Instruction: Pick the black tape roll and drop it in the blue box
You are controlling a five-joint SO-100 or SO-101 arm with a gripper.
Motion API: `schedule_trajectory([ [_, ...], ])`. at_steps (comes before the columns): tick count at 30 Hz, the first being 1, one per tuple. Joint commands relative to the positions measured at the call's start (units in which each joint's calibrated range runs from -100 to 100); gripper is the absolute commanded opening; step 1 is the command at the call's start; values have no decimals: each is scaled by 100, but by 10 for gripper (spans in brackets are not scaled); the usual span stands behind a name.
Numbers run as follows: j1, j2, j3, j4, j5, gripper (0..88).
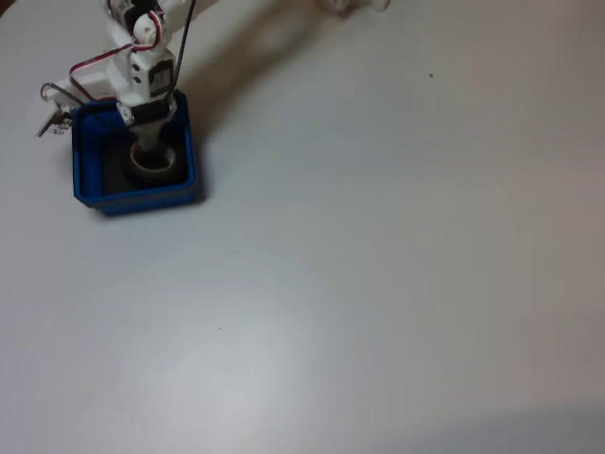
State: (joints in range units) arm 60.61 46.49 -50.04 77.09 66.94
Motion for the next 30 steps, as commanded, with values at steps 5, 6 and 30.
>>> schedule_trajectory([
  [5,1,-117,-341,-119,38,20],
  [6,1,-117,-341,-119,38,20],
  [30,-18,-184,-395,-119,47,57],
])
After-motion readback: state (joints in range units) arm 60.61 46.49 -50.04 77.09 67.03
